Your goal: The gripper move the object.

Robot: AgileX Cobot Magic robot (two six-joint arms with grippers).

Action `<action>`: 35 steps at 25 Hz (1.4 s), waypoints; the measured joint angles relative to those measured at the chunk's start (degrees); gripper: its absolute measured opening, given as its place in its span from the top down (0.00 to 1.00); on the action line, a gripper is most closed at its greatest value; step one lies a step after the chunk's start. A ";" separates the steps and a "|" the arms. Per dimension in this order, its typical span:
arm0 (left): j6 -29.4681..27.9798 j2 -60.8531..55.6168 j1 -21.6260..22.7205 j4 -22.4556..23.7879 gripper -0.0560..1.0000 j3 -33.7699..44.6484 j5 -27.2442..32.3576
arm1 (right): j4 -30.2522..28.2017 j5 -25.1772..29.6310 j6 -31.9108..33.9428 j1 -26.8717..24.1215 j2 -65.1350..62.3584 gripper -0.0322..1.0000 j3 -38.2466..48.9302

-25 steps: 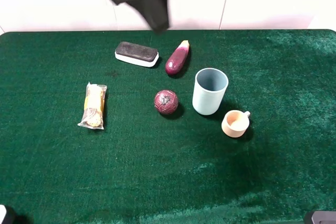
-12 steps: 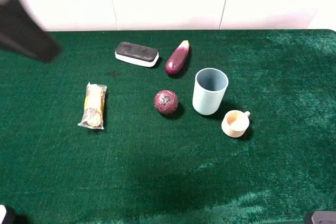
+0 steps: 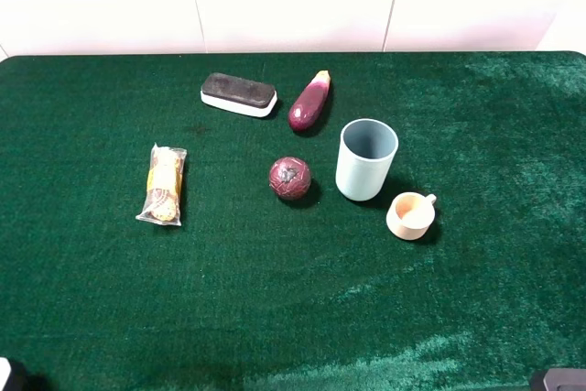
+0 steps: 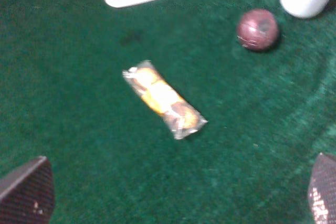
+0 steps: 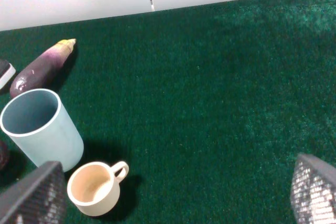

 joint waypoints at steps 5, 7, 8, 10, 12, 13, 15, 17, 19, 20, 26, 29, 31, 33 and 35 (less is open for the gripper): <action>-1.17 -7.28 8.66 0.50 0.02 6.04 0.00 | 0.00 0.00 0.00 0.00 0.00 0.34 0.00; -1.17 -9.58 12.53 -0.14 0.02 8.74 0.00 | 0.00 0.06 0.00 0.00 0.00 0.34 0.00; -1.17 -10.87 15.11 -0.65 0.02 10.23 0.00 | 0.00 0.01 0.00 0.00 0.00 0.34 0.00; -1.17 -13.53 18.63 -1.28 0.02 12.87 0.00 | 0.00 0.01 0.00 0.00 0.00 0.34 0.00; -1.48 -16.16 21.59 -2.09 0.02 15.68 -0.13 | 0.00 0.01 0.00 0.00 0.00 0.34 0.00; -1.48 -17.65 22.56 -2.43 0.02 16.99 -0.19 | 0.00 0.01 0.00 0.00 0.00 0.34 0.00; -1.52 -20.41 24.18 -2.74 0.02 19.34 -0.37 | 0.00 0.01 0.00 0.00 0.00 0.34 0.00; -1.52 -23.05 24.90 -3.12 0.02 21.62 -1.51 | 0.00 0.01 0.00 0.00 0.00 0.34 0.00; -1.52 -25.38 25.00 -3.46 0.02 23.87 -3.30 | 0.00 0.01 0.00 0.00 0.00 0.34 0.00; -1.52 -26.73 25.00 -3.60 0.02 25.24 -4.12 | 0.00 0.01 0.00 0.00 0.00 0.34 0.00; -1.52 -32.28 25.00 -5.30 0.02 29.92 -5.73 | 0.00 0.01 0.00 0.00 0.00 0.34 0.00; -1.52 -34.77 25.00 -5.81 0.02 29.97 -5.79 | 0.00 0.01 0.00 0.00 0.00 0.34 0.00; -1.52 -36.35 25.00 -5.96 0.02 29.97 -5.78 | 0.00 0.01 0.00 0.00 0.00 0.34 0.00; -1.52 -36.56 25.00 -5.96 0.02 29.97 -5.78 | 0.00 0.01 0.00 0.00 0.00 0.34 0.00; -1.52 -36.56 25.00 -6.00 0.02 29.97 -5.78 | 0.00 0.01 0.00 0.00 0.00 0.34 0.00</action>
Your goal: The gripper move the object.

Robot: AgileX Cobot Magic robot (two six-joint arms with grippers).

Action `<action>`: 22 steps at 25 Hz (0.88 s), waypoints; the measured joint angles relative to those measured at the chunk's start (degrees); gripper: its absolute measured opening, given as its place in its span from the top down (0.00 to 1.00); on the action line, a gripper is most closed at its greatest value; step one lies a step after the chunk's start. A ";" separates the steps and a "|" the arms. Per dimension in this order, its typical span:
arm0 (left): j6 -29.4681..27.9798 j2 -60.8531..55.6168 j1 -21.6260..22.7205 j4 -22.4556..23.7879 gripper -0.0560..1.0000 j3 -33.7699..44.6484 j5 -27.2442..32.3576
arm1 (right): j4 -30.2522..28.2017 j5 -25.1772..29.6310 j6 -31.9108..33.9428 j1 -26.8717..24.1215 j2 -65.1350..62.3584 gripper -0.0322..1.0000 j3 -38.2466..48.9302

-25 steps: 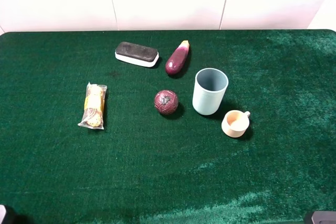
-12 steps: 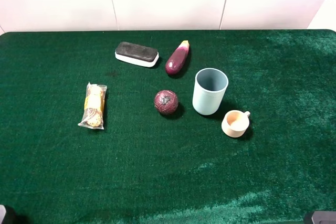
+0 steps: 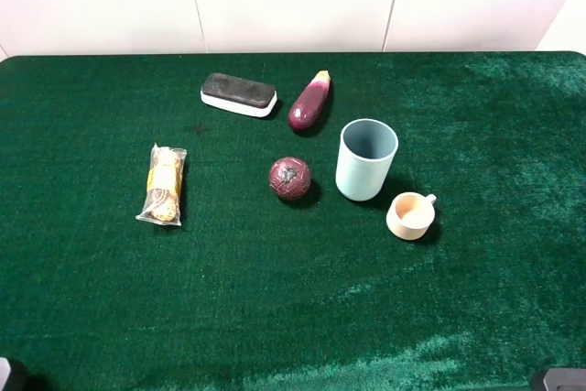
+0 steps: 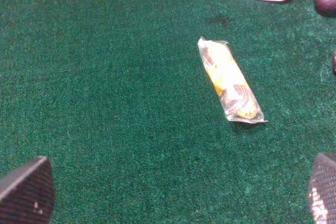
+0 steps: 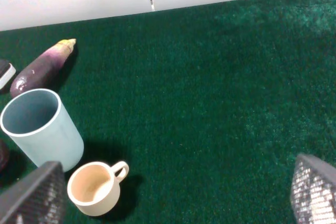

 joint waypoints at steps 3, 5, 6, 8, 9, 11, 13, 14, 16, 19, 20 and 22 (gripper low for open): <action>0.34 0.00 0.00 0.07 0.02 0.00 0.00 | 0.00 -0.02 0.00 0.00 0.00 0.34 0.00; 0.34 0.00 0.00 0.14 0.02 0.00 0.00 | 0.00 -0.02 0.00 0.00 0.00 0.34 0.00; 0.34 0.00 0.00 0.19 0.02 0.00 0.00 | 0.00 -0.02 0.00 0.00 0.00 0.34 0.00; 0.34 0.00 0.00 0.19 0.02 0.00 0.00 | 0.00 -0.02 0.00 0.00 0.00 0.34 0.00; 0.34 0.00 0.00 0.19 0.02 0.00 0.00 | 0.00 -0.02 0.00 0.00 0.00 0.34 0.00; 0.34 0.00 0.00 0.19 0.02 0.00 0.00 | 0.00 -0.02 0.00 0.00 0.00 0.34 0.00; 0.34 0.00 0.00 0.19 0.02 0.00 0.00 | 0.00 -0.02 0.00 0.00 0.00 0.34 0.00; 0.34 0.00 0.00 0.19 0.02 0.00 0.00 | 0.00 -0.02 0.00 0.00 0.00 0.34 0.00; 0.34 0.00 0.00 0.19 0.02 0.00 0.00 | 0.00 -0.02 0.00 0.00 0.00 0.34 0.00; 0.34 0.00 0.00 0.19 0.02 0.00 0.00 | 0.00 -0.02 0.00 0.00 0.00 0.34 0.00; 0.34 0.00 0.00 0.19 0.02 0.00 0.00 | 0.00 -0.02 0.00 0.00 0.00 0.34 0.00; 0.34 0.00 0.00 0.19 0.02 0.00 0.00 | 0.00 -0.02 0.00 0.00 0.00 0.34 0.00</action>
